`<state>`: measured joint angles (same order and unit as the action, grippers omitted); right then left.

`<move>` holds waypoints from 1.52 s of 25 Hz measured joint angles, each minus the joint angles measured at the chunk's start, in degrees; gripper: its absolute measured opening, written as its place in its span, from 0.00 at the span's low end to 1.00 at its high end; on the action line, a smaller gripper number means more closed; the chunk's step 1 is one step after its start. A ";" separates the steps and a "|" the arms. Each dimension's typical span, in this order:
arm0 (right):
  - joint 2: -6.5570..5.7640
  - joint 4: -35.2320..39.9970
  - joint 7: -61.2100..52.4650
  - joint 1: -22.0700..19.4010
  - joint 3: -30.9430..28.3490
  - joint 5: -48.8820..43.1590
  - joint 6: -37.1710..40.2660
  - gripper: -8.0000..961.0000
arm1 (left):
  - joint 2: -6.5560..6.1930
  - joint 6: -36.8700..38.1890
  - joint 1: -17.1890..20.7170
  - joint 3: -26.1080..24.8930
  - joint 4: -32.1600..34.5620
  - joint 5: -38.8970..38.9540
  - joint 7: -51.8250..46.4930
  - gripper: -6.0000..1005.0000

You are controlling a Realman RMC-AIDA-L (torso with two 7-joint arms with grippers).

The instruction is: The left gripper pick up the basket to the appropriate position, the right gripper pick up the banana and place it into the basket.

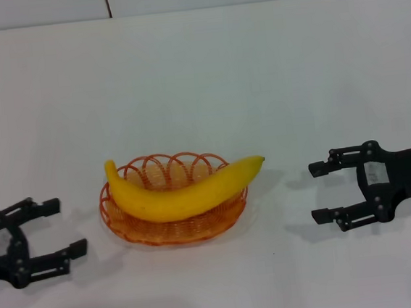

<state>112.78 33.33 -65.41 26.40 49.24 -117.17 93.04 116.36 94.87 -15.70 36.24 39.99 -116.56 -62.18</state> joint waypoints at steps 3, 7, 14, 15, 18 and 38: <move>0.00 -0.29 0.16 0.09 -0.31 0.25 -0.11 0.84 | 0.15 -0.01 0.92 -4.17 -0.71 0.02 4.86 0.89; -0.01 -0.75 2.52 -0.25 -1.88 0.24 -1.02 0.84 | 0.16 -0.06 0.48 -7.35 -4.54 0.14 11.84 0.89; -0.03 -3.46 6.62 -0.07 -2.65 -0.71 -2.03 0.84 | 0.21 -0.48 -1.53 -7.58 -6.70 -2.38 13.51 0.89; -0.03 -3.48 6.59 0.02 -2.74 -0.93 -2.02 0.84 | 0.21 -0.48 -1.58 -7.48 -6.70 -2.46 13.44 0.89; -0.03 -3.49 6.54 0.10 -2.90 -1.00 -1.85 0.84 | 0.20 -0.48 -1.62 -7.27 -6.73 -2.51 13.38 0.89; 0.07 -3.08 6.49 0.25 -3.10 -0.51 -1.99 0.84 | 0.17 -0.21 -2.98 -7.24 -6.86 -4.15 11.98 0.89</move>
<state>112.85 30.24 -58.92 26.65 46.14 -117.68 91.06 116.54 94.66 -18.68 29.00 33.13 -120.70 -50.20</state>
